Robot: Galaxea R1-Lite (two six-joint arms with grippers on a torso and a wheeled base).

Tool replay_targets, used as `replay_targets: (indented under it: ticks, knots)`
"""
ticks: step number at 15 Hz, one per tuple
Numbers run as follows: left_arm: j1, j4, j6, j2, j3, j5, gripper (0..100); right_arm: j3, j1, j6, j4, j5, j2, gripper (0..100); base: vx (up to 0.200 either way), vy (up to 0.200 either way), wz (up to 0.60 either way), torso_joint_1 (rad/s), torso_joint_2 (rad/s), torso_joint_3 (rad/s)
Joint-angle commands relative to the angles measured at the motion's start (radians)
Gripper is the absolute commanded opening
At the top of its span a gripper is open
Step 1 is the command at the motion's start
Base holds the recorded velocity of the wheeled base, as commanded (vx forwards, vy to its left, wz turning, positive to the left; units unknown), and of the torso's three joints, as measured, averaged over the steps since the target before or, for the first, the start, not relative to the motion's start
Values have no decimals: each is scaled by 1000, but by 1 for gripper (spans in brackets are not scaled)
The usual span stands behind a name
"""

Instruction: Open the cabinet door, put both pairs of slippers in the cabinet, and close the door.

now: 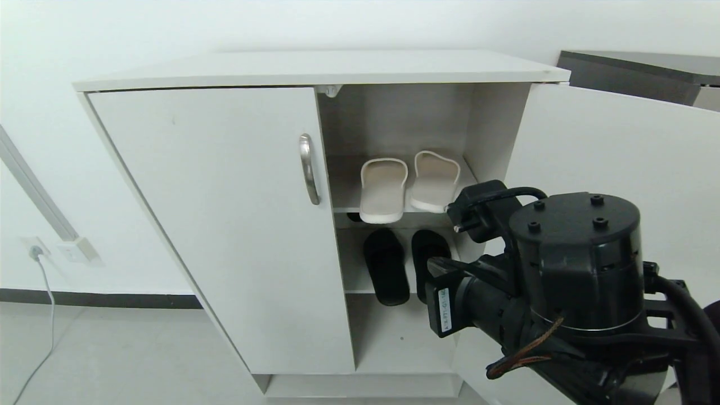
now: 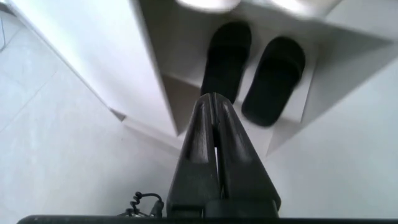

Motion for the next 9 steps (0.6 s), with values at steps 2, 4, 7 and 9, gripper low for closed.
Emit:
replay_targets:
  ticks: [2, 4, 7, 9]
  knots:
    - [1, 0, 0, 0, 0, 0, 0, 5, 0, 4, -1, 1, 10, 0, -200, 0, 0, 5, 2, 2]
    - [1, 0, 0, 0, 0, 0, 0, 8, -1, 7, -1, 1, 15, 0, -200, 0, 0, 2, 5, 0]
    - [1, 0, 0, 0, 0, 0, 0, 21, -12, 9, -25, 1, 30, 0, -133, 0, 0, -3, 0, 0]
    - [1, 0, 0, 0, 0, 0, 0, 25, -21, 6, -54, 1, 41, 0, 0, 0, 0, 0, 0, 0]
